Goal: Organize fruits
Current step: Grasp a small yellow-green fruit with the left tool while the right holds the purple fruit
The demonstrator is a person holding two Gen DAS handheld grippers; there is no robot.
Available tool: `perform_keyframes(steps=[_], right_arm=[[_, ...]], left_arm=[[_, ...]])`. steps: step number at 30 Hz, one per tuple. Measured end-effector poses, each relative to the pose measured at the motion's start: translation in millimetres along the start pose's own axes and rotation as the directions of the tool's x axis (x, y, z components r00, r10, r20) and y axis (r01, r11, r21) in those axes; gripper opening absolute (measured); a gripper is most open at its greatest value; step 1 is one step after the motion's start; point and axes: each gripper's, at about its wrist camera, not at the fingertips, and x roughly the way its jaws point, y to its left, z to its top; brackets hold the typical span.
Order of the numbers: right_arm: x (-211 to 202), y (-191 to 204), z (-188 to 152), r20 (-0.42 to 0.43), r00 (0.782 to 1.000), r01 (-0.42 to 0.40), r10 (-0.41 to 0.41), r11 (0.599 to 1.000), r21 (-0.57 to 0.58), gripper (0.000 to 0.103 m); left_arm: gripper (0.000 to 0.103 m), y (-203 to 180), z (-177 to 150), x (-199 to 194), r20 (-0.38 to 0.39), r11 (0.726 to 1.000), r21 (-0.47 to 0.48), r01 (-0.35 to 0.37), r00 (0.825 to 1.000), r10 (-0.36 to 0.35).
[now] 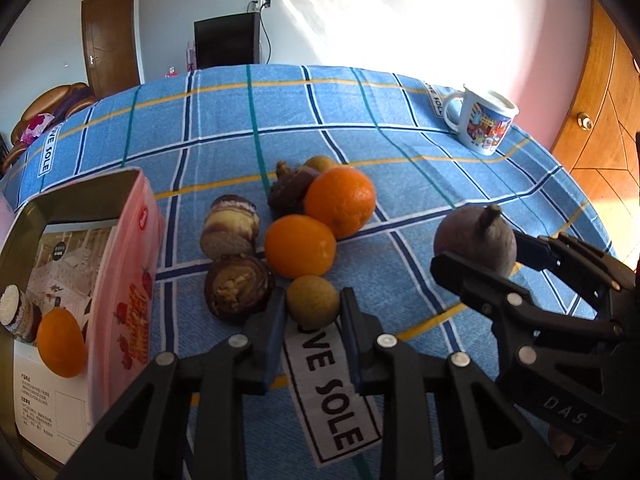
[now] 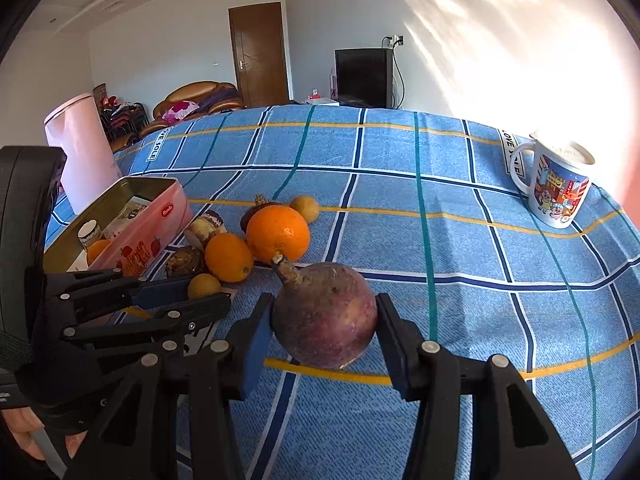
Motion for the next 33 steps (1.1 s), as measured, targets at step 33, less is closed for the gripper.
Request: perform_keyframes(steps=[33], right_arm=[[-30.8,4.6,-4.4,0.158,0.987,0.012,-0.008,1.000,-0.020,0.052]], left_arm=[[0.028,-4.0,-5.3,-48.5,0.257,0.998,0.038,-0.042,0.966,0.031]])
